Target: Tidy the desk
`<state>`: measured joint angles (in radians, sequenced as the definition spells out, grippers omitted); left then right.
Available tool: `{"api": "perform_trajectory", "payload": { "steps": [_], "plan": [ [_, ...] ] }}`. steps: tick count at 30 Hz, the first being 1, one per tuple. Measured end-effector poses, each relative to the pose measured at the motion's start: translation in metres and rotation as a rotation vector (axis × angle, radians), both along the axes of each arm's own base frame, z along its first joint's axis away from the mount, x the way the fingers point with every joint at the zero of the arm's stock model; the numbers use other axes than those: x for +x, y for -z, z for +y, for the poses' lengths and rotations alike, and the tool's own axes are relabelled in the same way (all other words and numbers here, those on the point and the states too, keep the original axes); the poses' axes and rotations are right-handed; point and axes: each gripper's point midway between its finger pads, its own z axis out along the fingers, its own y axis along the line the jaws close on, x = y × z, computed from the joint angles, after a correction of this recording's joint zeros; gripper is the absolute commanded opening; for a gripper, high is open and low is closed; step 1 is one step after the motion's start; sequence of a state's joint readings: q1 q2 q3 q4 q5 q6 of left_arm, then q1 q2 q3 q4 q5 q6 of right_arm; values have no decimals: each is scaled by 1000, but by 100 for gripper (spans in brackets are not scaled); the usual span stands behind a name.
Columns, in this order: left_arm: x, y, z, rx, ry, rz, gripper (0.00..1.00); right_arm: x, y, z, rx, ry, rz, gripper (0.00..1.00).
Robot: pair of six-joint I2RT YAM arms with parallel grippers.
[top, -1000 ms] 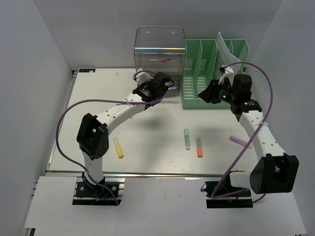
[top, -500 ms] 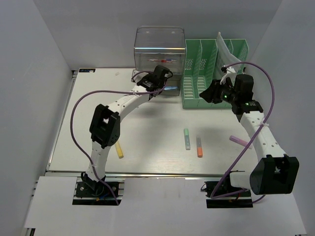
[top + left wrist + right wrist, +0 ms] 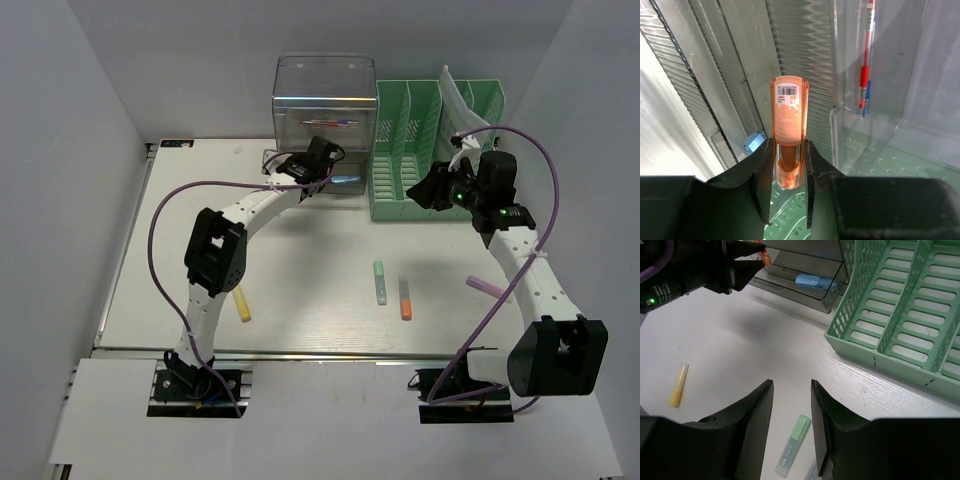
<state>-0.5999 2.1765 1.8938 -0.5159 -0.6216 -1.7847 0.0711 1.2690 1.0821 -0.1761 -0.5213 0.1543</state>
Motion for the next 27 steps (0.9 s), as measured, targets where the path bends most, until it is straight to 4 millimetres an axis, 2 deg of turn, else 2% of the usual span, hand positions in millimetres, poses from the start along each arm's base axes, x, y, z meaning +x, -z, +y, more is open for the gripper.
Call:
{"api": "perform_trajectory", "payload": {
  "steps": [2, 5, 8, 11, 12, 14, 17, 18, 20, 21, 22, 23, 24, 25, 26, 27],
  "plan": [
    [0, 2, 0, -4, -2, 7, 52, 0, 0, 0, 1, -2, 0, 42],
    [0, 3, -1, -15, -2, 10, 64, 0, 0, -1, 2, 0, 0, 42],
    [0, 2, -2, -24, 0, 8, 64, 0, 0, -2, 2, 1, 0, 42],
    [1, 2, -4, -35, 8, 4, 61, 0, 0, -2, 4, -1, 0, 43],
    [1, 1, -5, -41, 11, 0, 56, 0, 0, -1, 4, -2, 0, 43],
    [0, 2, -7, -49, 23, -3, 51, 0, 0, -1, 4, -6, -1, 42],
    [-7, -4, -11, -59, 70, -20, 36, -2, -1, 0, -1, -29, -11, 42],
    [-12, -8, -12, -57, 95, -28, 23, -3, 0, 1, -4, -46, -19, 41],
    [-28, -18, -15, -54, 176, -50, 9, -8, 4, 5, -16, -100, -38, 36],
    [-39, -24, -14, -47, 225, -61, 6, -11, 7, 8, -23, -134, -52, 25],
    [-50, -32, -14, -43, 280, -77, 5, -14, 10, 10, -30, -165, -61, 20],
    [-60, -43, -15, -35, 349, -118, 7, -18, 13, 13, -34, -199, -70, 14],
    [-75, -51, -13, -10, 425, -151, 11, -21, 16, 16, -41, -235, -83, 3],
    [-89, -59, -8, 25, 492, -183, 23, -26, 18, 19, -49, -278, -100, 2],
    [-101, -67, -2, 83, 569, -223, 28, -29, 18, 22, -54, -321, -119, 0],
    [-112, -75, 4, 143, 643, -260, 33, -32, 19, 27, -63, -369, -139, 5]
  ]
}}
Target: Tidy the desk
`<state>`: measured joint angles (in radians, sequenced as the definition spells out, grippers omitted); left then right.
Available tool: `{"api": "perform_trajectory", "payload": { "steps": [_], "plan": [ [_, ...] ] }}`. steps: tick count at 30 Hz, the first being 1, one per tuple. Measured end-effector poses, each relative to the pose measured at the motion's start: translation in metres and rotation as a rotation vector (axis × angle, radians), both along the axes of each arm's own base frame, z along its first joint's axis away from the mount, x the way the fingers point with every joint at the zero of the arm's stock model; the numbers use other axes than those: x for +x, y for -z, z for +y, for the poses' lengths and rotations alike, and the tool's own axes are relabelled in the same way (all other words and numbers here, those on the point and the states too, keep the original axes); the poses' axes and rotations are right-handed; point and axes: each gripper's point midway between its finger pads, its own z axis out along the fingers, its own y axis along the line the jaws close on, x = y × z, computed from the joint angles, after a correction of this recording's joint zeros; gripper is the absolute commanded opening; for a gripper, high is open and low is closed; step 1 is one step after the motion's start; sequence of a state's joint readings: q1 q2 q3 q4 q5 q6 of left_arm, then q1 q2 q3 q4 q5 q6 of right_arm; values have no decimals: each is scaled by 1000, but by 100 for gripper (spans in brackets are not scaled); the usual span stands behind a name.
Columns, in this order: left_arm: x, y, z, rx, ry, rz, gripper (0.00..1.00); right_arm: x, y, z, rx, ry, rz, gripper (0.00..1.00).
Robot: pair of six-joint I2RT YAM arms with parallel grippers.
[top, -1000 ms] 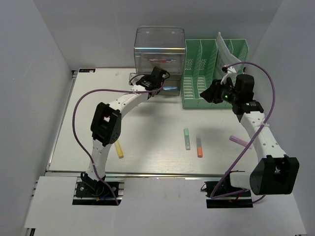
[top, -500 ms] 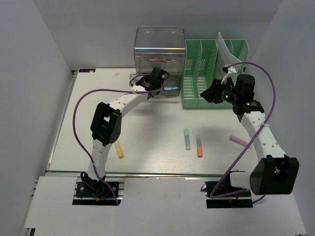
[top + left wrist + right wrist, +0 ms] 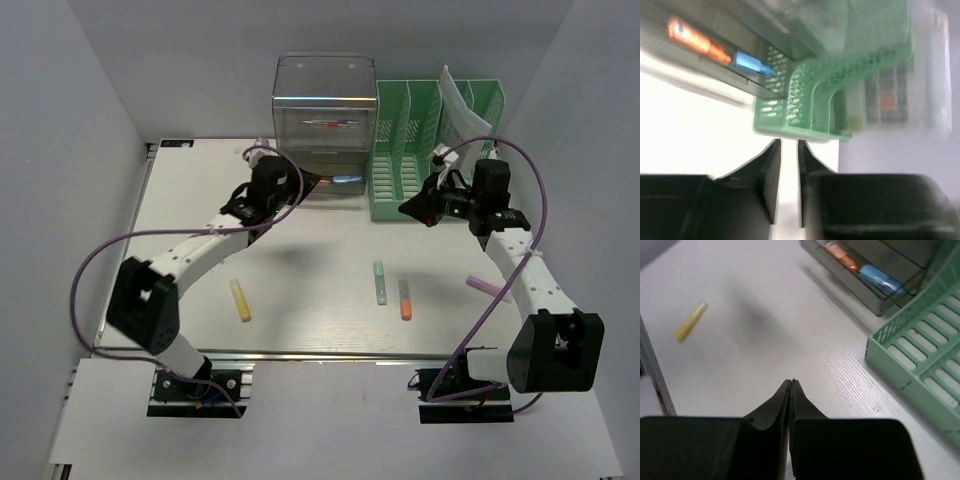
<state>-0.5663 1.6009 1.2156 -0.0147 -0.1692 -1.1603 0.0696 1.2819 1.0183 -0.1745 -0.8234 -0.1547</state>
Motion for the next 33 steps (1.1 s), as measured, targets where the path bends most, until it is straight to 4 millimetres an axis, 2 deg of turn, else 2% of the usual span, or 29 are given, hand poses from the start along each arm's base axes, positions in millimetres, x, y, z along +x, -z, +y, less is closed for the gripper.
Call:
{"api": "perform_trajectory", "payload": {
  "steps": [2, 4, 5, 6, 7, 9, 11, 14, 16, 18, 20, 25, 30, 33],
  "plan": [
    [-13, -15, 10, 122, 112, -95, 49, -3, 3, 8, -17, -80, -23, 12],
    [-21, -26, 19, 260, 212, -181, 56, 0, 8, 20, -48, -158, -49, 16],
    [-24, -27, 24, 333, 258, -207, 62, 2, 12, 27, -66, -191, -61, 19],
    [-26, -24, 28, 402, 299, -226, 63, 5, 16, 35, -88, -224, -75, 20],
    [-27, -17, 32, 459, 333, -229, 64, 8, 21, 43, -116, -252, -94, 18],
    [-34, 8, 42, 577, 403, -202, 66, 12, 33, 61, -175, -308, -136, 11],
    [-45, 40, 55, 667, 464, -151, 61, 16, 45, 78, -241, -365, -196, 2],
    [-65, 89, 74, 765, 538, -54, 58, 24, 66, 99, -337, -418, -266, 0],
    [-77, 108, 86, 813, 562, -18, 60, 38, 77, 108, -397, -422, -299, 0],
    [-86, 114, 97, 854, 562, -3, 63, 59, 83, 117, -452, -404, -324, 0],
    [-88, 106, 105, 880, 537, -31, 65, 82, 86, 124, -502, -368, -355, 1],
    [-84, 65, 119, 916, 432, -137, 68, 126, 95, 134, -619, -277, -418, 2],
    [-81, 42, 132, 947, 342, -184, 69, 140, 117, 138, -699, -251, -415, 0],
    [-82, 34, 139, 958, 302, -201, 69, 144, 121, 140, -724, -240, -420, 0]
  ]
}}
